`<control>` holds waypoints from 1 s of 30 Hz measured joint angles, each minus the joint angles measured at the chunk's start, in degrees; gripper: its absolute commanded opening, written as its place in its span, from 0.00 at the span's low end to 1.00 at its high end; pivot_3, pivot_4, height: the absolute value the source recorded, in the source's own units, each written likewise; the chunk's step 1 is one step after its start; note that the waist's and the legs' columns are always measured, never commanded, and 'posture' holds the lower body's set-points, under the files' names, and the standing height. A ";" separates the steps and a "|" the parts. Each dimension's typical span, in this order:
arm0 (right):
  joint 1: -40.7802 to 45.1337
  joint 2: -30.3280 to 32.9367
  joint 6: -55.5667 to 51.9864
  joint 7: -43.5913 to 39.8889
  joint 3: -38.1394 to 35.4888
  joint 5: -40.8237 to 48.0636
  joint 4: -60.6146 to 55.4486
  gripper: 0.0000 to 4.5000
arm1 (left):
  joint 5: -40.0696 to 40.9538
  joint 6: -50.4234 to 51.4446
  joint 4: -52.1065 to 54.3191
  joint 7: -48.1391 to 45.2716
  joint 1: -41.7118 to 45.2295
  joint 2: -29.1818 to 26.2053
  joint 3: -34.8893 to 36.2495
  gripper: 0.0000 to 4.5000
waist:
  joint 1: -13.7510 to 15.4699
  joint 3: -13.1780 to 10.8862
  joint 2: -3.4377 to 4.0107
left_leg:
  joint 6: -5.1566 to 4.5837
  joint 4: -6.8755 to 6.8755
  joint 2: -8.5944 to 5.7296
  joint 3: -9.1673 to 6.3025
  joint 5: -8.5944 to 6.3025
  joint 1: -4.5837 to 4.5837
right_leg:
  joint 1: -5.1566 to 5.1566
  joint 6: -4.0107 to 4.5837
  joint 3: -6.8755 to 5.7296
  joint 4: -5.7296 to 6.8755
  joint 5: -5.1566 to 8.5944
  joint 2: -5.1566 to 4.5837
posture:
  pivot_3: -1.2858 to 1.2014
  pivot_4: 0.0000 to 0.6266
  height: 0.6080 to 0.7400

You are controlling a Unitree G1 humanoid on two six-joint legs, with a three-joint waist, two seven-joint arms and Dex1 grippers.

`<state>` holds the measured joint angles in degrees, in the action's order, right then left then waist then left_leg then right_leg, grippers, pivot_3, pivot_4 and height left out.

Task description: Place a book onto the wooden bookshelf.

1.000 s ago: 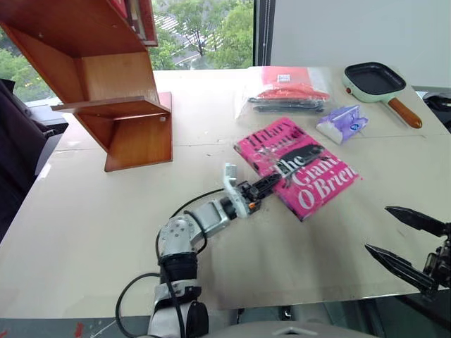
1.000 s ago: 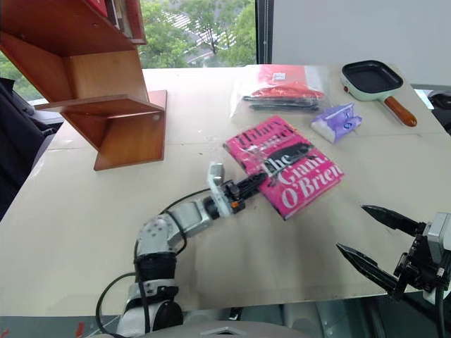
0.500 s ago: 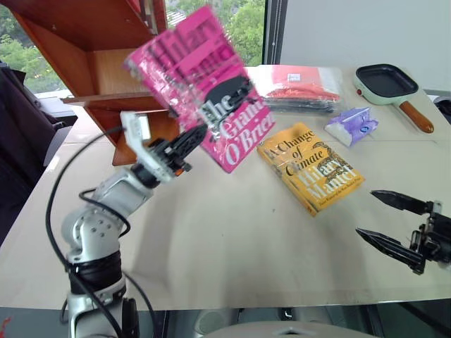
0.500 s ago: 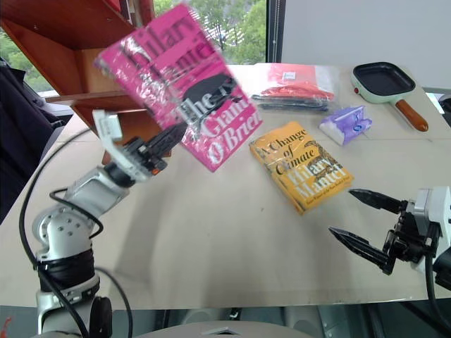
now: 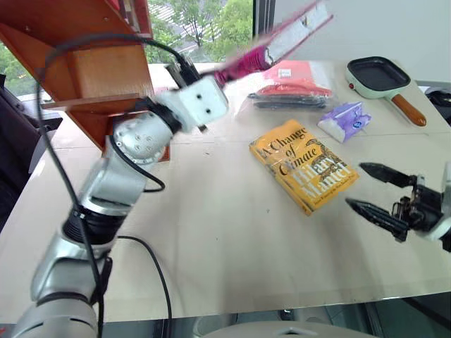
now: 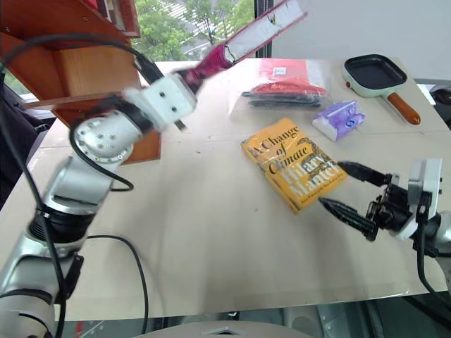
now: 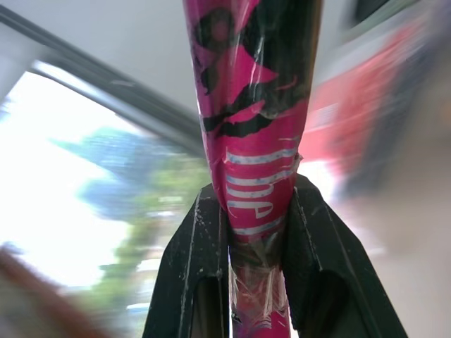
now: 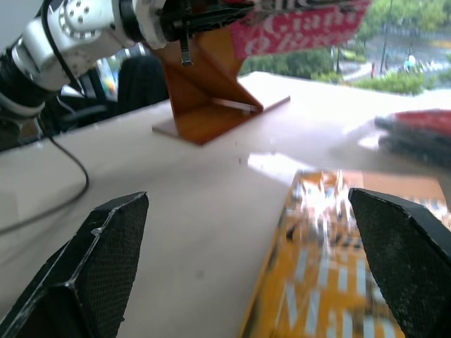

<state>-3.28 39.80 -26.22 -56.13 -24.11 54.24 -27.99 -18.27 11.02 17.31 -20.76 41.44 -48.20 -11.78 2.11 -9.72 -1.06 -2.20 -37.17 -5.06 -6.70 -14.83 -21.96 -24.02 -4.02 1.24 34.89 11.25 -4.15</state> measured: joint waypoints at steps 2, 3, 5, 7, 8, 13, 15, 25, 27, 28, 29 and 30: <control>4.65 -0.81 -0.61 -0.37 1.96 1.12 2.45 1.00 | -5.91 0.16 1.42 -0.53 -0.58 -2.32 0.06 0.10 | 0.01 -0.02 0.04 | 0.00 0.02 -0.01 0.00 0.00 -0.02 | -0.05 0.00 0.00 0.01 0.00 0.01 | 0.52 0.24 1.00; 6.53 -1.09 -0.89 -0.56 2.67 1.60 3.53 1.00 | -7.72 0.78 1.84 -0.70 -1.23 -2.58 0.14 0.10 | 0.04 -0.04 0.07 | 0.00 0.02 -0.01 -0.02 0.00 -0.03 | -0.06 0.00 -0.01 0.03 0.00 0.01 | 0.52 0.24 1.00; 11.31 -1.97 -1.36 -1.20 4.57 2.28 6.73 1.00 | -11.30 3.31 3.09 -1.67 -4.03 -2.80 0.67 0.10 | 0.01 -0.05 0.07 | 0.00 0.02 0.00 -0.03 0.00 -0.04 | -0.08 0.00 -0.03 0.05 0.00 0.02 | 0.52 0.24 1.00; 14.46 -2.03 -1.43 -2.07 5.78 2.27 9.30 1.00 | -13.47 5.70 4.49 -3.03 -6.14 -2.72 1.05 0.10 | -0.04 -0.10 0.05 | 0.00 0.00 0.00 -0.04 0.00 -0.13 | -0.16 0.01 -0.05 0.07 -0.01 0.03 | 0.52 0.24 1.00; 16.92 -2.12 -1.49 -2.72 6.39 2.21 11.51 1.00 | -15.06 7.69 6.20 -4.36 -7.57 -2.69 1.73 0.10 | -0.05 -0.13 0.03 | 0.00 -0.02 -0.01 -0.05 0.00 -0.21 | -0.24 0.01 -0.07 0.08 -0.01 0.04 | 0.52 0.24 1.00; 23.45 -2.31 -1.53 -6.27 8.83 0.63 19.17 1.00 | -20.02 14.32 14.09 -9.50 -12.64 -3.63 7.24 0.10 | -0.19 -0.14 0.02 | 0.00 -0.01 0.00 -0.02 0.00 -0.27 | -0.33 0.02 -0.05 0.11 -0.02 0.03 | 0.52 0.24 1.00; 25.64 -2.84 -1.42 -7.92 9.97 -0.30 22.16 1.00 | -21.51 16.16 15.68 -11.62 -14.93 -4.15 9.38 0.10 | -0.25 -0.14 0.02 | 0.01 -0.02 0.01 -0.05 0.00 -0.27 | -0.34 0.03 -0.06 0.15 -0.02 0.03 | 0.52 0.24 1.00; 33.89 -7.08 0.31 -12.36 12.54 -4.09 30.63 1.00 | -23.15 21.88 17.43 -26.11 -21.90 -12.56 18.37 0.10 | -1.46 -0.24 0.01 | 0.04 -0.07 -0.02 0.06 0.00 -0.29 | -0.67 0.09 0.08 0.73 -0.04 0.00 | 0.52 0.24 1.00; 34.86 -7.72 0.28 -12.79 12.63 -4.55 31.24 1.00 | -23.05 21.90 17.74 -28.17 -23.34 -13.61 19.66 0.10 | -1.49 -0.26 0.04 | 0.05 -0.08 0.00 0.08 0.00 -0.26 | -0.68 0.09 0.10 0.82 -0.04 -0.01 | 0.52 0.24 1.00; 35.36 -8.00 0.22 -12.96 12.64 -4.56 31.31 1.00 | -22.84 22.28 17.83 -29.34 -23.58 -14.07 20.61 0.10 | -1.58 -0.27 0.07 | 0.06 -0.08 0.00 0.11 0.00 -0.24 | -0.68 0.09 0.14 0.85 -0.04 0.00 | 0.52 0.24 1.00; 36.05 -8.44 0.14 -13.00 12.63 -4.55 31.41 1.00 | -22.45 23.12 17.76 -31.04 -23.65 -15.03 21.17 0.10 | -1.77 -0.28 0.07 | 0.06 -0.08 0.00 0.14 -0.01 -0.21 | -0.69 0.09 0.17 0.90 -0.04 -0.01 | 0.52 0.24 1.00; 36.42 -8.60 0.13 -13.00 12.63 -4.54 31.42 1.00 | -22.26 23.47 17.70 -31.76 -23.64 -15.43 21.46 0.10 | -1.94 -0.28 0.09 | 0.05 -0.08 0.00 0.15 -0.01 -0.20 | -0.69 0.09 0.19 0.91 -0.04 0.00 | 0.52 0.24 1.00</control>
<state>33.14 31.20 -26.08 -69.13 -11.47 49.71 3.43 -40.53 34.49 35.01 -52.53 17.79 -63.62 9.68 0.18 -10.00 -0.97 -2.14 -37.24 -5.06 -6.55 -14.83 -22.16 -24.71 -3.93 1.43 35.80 11.20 -4.14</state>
